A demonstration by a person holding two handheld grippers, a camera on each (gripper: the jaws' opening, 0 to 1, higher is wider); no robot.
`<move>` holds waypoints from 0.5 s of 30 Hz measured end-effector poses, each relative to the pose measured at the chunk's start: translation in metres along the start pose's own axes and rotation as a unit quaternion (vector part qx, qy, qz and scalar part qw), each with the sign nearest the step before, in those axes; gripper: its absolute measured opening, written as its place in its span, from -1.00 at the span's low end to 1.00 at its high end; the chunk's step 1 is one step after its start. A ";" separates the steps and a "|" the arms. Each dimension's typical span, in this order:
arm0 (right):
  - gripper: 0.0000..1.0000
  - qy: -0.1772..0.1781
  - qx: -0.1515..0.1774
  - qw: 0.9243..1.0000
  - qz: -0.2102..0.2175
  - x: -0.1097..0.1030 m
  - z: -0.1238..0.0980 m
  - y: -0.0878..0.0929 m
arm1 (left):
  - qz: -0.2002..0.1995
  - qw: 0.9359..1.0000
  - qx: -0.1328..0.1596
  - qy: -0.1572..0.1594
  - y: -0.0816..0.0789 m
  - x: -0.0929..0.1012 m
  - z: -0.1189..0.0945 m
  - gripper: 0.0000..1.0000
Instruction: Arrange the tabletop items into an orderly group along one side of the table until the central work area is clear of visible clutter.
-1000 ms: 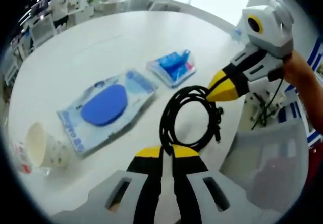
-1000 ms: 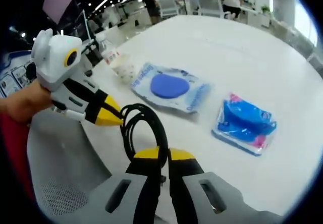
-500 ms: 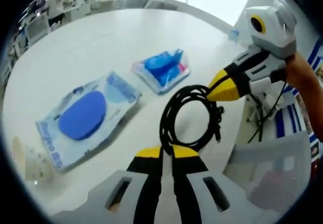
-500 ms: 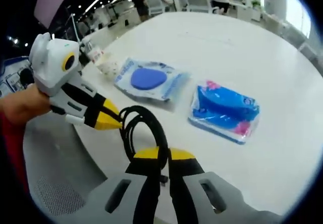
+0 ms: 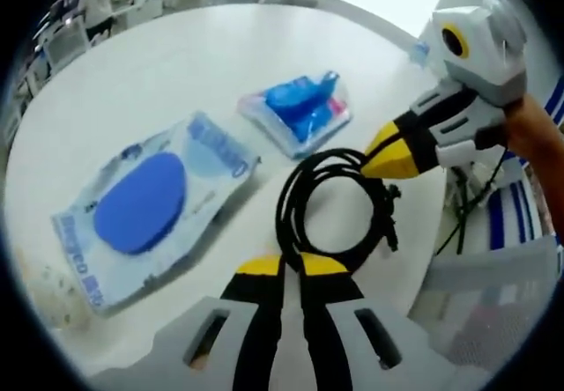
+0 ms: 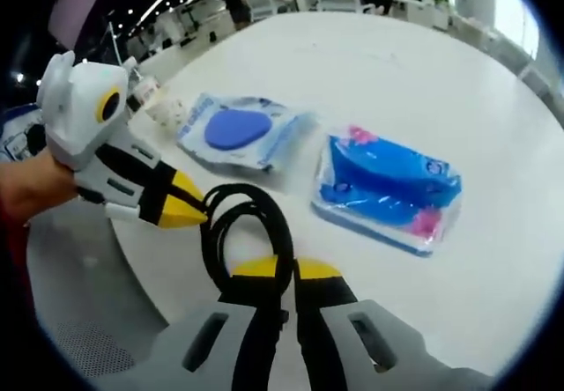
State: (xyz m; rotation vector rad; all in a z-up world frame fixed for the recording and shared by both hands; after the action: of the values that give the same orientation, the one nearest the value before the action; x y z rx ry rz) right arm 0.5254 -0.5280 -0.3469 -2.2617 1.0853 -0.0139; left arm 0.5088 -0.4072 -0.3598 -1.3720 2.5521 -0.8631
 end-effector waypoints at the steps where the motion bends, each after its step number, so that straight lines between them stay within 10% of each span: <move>1: -0.90 0.002 -0.001 1.000 -0.002 0.001 0.002 0.000 | 0.000 1.000 -0.001 0.000 0.000 -0.001 0.001 -0.93; 15: -0.88 0.018 -0.009 1.000 -0.003 0.010 0.015 0.008 | 0.005 1.000 0.002 -0.001 -0.002 -0.002 0.010 -0.90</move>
State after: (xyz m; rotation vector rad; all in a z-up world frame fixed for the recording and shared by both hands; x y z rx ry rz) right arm 0.5310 -0.5307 -0.3660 -2.2884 1.1015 -0.0478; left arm 0.5150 -0.4110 -0.3679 -1.3576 2.5519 -0.8640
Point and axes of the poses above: the point that each gripper's makers call its tool centre point, and the gripper's own axes: z roughly forward along the fingers, x roughly to its right, y roughly out of its underside, the point moved 3 cm from there along -z, roughly backward along the fingers, and after that the axes turned 5 degrees about -y, right-handed, at the moved point
